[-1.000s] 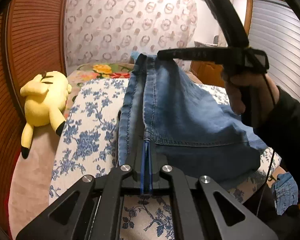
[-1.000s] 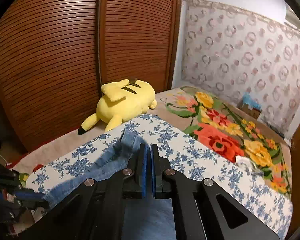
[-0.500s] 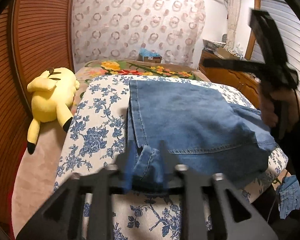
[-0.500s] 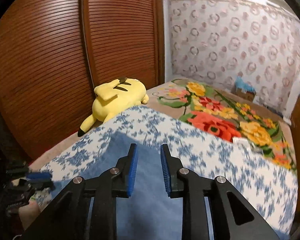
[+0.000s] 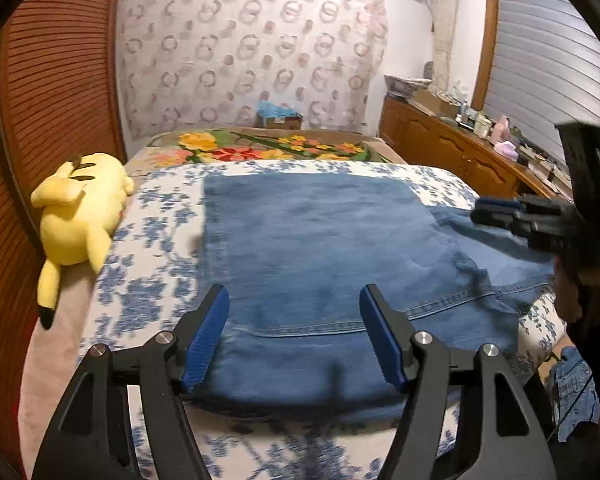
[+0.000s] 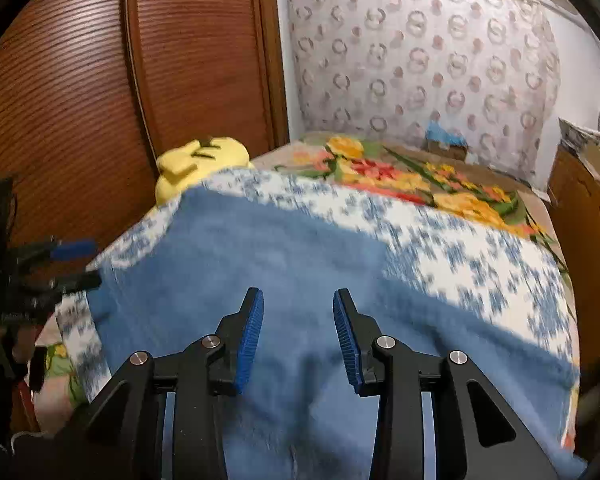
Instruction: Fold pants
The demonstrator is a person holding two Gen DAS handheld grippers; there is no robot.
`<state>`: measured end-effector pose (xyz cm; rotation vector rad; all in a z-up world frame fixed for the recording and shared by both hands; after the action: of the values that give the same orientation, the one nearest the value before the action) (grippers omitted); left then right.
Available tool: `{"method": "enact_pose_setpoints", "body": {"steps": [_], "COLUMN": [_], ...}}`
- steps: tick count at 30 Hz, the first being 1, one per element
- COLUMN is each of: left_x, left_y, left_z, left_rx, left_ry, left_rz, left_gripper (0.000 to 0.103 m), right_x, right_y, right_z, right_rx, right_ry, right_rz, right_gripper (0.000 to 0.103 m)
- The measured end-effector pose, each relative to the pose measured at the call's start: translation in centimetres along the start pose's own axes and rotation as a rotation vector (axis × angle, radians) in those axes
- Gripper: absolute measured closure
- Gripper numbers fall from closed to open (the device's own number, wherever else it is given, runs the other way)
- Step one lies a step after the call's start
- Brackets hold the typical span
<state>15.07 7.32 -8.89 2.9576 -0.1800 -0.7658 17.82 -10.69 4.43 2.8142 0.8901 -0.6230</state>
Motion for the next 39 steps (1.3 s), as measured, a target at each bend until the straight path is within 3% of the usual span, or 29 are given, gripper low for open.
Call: {"method": "enact_pose_setpoints", "body": {"steps": [15,25,32,39], "left_x": [3.6,5.7,6.1,6.1], "left_y": [6.7,7.3,7.8,7.6], "left_z": [1.2,3.3,4.1,4.3], "left_rx": [0.068,0.079,0.102,0.087], "left_ry": [-0.065,-0.132,-0.131,-0.122], "left_rz": [0.088,0.054,0.024,0.034], "left_gripper": [0.034,0.034,0.031,0.027], "right_x": [-2.8,-1.5,-2.1,-2.1], "right_y": [-0.8,-0.2,-0.3,-0.4], "right_z": [4.2,7.1,7.5,7.8], "right_rx": [0.055,0.069,0.092,0.118], "right_ry": [-0.054,-0.117,-0.065,-0.070], "right_rz": [0.055,0.106,0.144,0.158], "right_gripper": [0.065,0.064,0.055,0.053]}}
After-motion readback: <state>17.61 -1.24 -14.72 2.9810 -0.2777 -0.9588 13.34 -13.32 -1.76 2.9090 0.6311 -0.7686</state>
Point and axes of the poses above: each gripper's, at about its wrist camera, not at the fingertips, and x roughly the way its jaws point, y to its right, z to its underside, the point moved 6 cm from there along x, roughly the way its jaws point, and after that the axes turned 10 degrees about y, right-handed, at the moved point
